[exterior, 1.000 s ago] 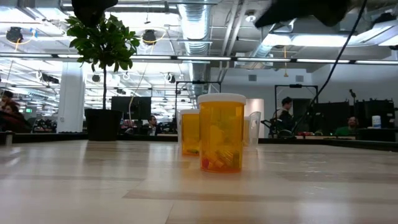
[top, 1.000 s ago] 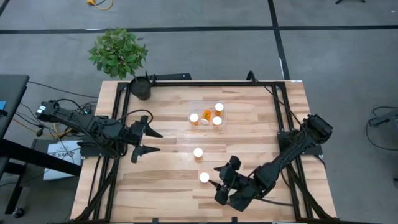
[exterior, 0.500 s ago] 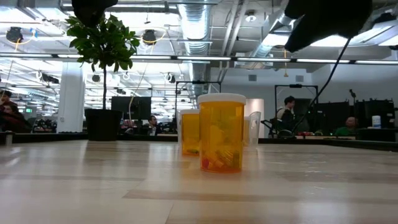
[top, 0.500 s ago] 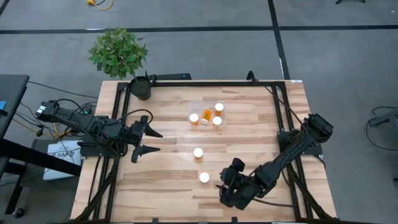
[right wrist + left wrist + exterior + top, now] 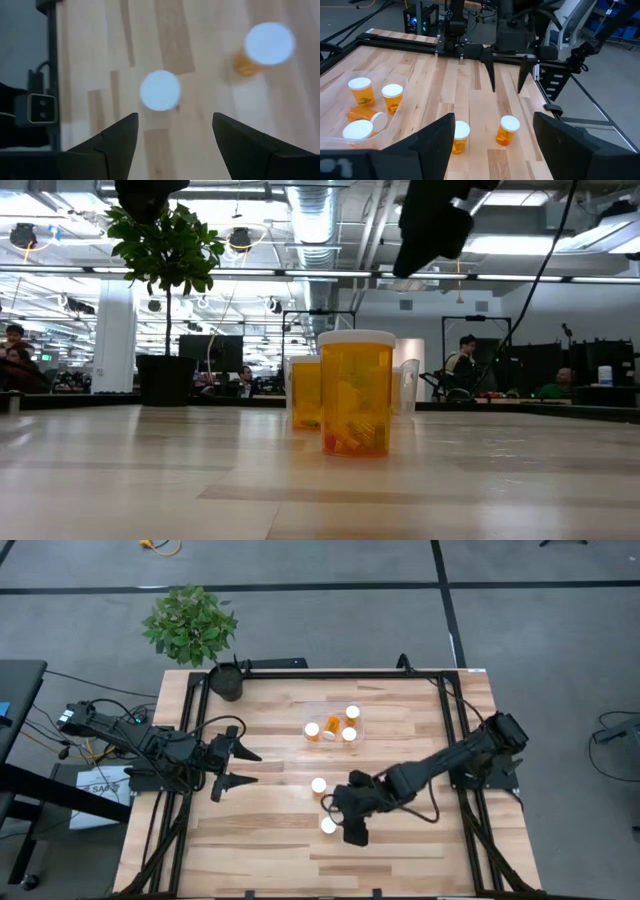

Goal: Pick and place pill bottles into a basket
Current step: Put the orange pill bottle into the transparent bin

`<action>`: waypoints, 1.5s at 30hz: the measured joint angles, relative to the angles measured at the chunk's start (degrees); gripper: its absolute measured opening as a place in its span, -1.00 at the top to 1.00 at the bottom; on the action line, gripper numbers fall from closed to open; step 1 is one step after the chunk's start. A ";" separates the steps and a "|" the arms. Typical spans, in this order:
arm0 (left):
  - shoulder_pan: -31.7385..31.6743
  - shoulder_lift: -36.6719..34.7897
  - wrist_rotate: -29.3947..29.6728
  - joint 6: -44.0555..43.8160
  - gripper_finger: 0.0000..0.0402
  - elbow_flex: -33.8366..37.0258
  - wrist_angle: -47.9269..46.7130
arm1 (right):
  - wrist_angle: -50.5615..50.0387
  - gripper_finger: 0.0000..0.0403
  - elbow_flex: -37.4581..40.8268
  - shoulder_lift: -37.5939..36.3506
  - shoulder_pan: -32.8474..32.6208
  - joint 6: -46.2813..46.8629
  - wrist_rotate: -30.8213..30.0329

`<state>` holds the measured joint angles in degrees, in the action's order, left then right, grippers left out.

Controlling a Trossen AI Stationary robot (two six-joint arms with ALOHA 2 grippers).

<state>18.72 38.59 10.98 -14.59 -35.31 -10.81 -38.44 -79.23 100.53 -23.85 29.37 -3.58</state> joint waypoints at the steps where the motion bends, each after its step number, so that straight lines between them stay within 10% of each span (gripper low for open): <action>1: 0.00 0.00 0.00 0.00 -0.29 0.00 0.00 | -0.82 -0.24 -0.81 0.29 0.38 -0.93 0.04; 23: 0.00 -0.01 -0.02 0.48 -0.29 -0.02 -0.98 | -21.58 -0.24 -28.42 23.85 0.82 -17.07 2.39; 45: 0.00 -0.02 -0.04 0.48 -0.29 -0.02 -2.31 | -24.15 -0.24 -31.16 27.08 0.42 -24.72 2.22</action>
<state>18.72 38.57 10.94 -14.11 -35.33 -13.12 -62.58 -110.39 127.61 -23.42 4.65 -1.37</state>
